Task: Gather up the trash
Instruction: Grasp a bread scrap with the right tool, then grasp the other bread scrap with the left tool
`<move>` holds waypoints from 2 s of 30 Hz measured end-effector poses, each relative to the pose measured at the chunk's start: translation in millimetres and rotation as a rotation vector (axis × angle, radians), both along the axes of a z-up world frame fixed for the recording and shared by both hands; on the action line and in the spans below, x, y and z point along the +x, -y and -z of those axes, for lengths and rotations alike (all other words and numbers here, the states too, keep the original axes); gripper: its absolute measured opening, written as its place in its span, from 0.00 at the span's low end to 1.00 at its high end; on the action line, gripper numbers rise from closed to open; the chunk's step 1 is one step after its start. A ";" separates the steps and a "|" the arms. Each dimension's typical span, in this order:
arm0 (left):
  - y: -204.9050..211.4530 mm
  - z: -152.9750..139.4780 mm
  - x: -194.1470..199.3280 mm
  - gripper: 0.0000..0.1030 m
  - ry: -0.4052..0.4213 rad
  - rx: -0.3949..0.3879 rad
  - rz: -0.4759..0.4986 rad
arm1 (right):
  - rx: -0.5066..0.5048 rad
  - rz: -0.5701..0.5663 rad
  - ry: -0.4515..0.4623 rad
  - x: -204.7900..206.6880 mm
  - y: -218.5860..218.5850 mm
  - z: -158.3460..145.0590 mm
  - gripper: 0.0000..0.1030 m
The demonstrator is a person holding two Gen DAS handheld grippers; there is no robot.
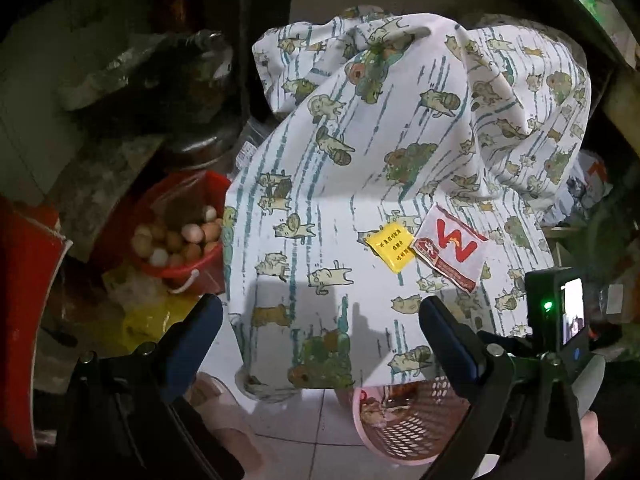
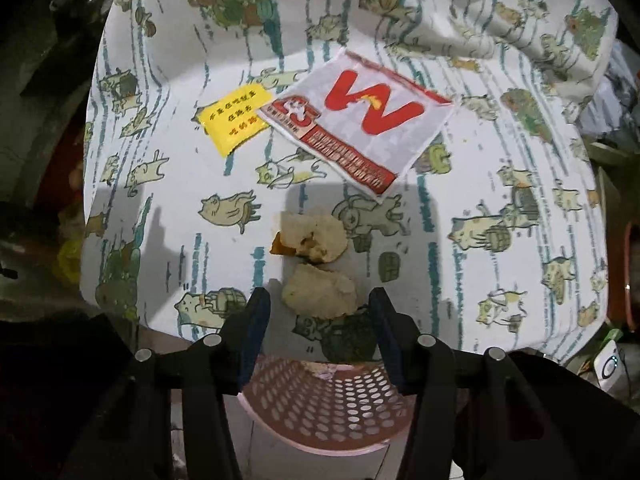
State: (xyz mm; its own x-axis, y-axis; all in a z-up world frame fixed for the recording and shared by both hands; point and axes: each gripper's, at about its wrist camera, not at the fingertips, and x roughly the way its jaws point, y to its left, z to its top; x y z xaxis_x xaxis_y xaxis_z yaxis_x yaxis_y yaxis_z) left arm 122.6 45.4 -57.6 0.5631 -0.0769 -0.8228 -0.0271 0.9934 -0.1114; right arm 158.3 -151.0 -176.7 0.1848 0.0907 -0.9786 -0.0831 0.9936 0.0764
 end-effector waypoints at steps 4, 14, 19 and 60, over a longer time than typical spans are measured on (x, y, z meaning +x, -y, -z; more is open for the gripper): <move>0.6 -1.9 3.2 0.95 0.001 -0.018 0.000 | -0.039 -0.017 0.025 -2.2 -2.7 3.2 0.52; 18.3 10.3 11.5 0.95 -0.030 0.019 0.004 | 0.097 0.065 0.018 -4.3 31.3 -5.5 0.40; 34.7 15.6 16.9 0.95 -0.050 -0.003 0.030 | 0.127 0.106 0.055 -3.6 65.4 -18.3 0.40; 181.5 126.4 68.9 0.42 -0.362 0.074 0.185 | 0.133 0.280 0.149 0.6 154.6 -54.3 0.40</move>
